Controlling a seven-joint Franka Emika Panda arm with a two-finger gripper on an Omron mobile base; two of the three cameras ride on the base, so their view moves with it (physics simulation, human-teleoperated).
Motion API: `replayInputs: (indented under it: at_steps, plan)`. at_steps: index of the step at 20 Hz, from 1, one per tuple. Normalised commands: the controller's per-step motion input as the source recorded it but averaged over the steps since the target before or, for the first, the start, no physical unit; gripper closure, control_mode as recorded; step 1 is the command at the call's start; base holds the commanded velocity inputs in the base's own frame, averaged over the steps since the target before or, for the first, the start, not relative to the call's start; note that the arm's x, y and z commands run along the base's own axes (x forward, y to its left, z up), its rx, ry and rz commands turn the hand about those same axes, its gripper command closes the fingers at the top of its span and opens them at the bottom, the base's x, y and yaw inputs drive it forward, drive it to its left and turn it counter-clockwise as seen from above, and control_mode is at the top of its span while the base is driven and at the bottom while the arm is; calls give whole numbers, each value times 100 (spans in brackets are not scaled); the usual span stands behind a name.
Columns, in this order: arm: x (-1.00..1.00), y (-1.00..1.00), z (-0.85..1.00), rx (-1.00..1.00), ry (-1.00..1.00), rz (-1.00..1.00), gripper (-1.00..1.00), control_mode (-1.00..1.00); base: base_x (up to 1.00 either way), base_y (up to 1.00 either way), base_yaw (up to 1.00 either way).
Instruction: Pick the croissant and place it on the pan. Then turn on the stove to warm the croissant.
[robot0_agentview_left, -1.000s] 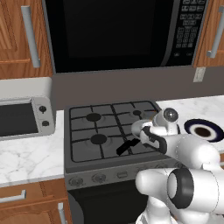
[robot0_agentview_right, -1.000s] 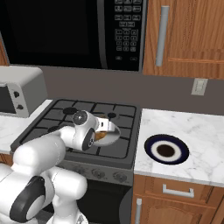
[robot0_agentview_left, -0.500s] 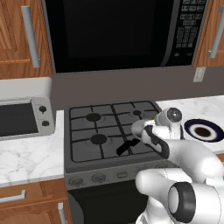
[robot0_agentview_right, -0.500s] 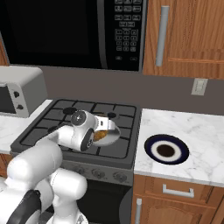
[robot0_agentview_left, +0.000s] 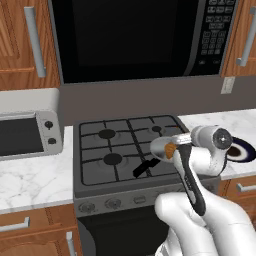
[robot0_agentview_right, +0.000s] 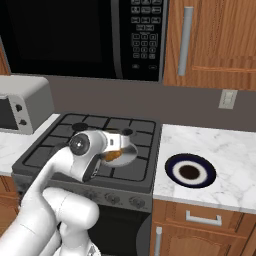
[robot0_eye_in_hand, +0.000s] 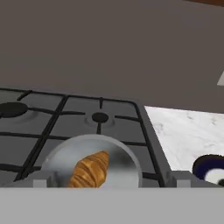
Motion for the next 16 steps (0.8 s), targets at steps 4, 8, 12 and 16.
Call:
replayInputs:
  at_steps: [4, 8, 12, 16]
  plan:
    - [-80, 0, 16, 0, -21, 0, -100, -100, 0, 0, 0]
    - [-83, 1, 12, 0, -20, 0, -100, -100, 0, 0, 0]
    - [-81, 3, 6, 0, -19, 0, -100, -100, 0, 0, 0]
    - [-81, 1, 0, 0, -14, 0, -100, -100, 0, 0, 0]
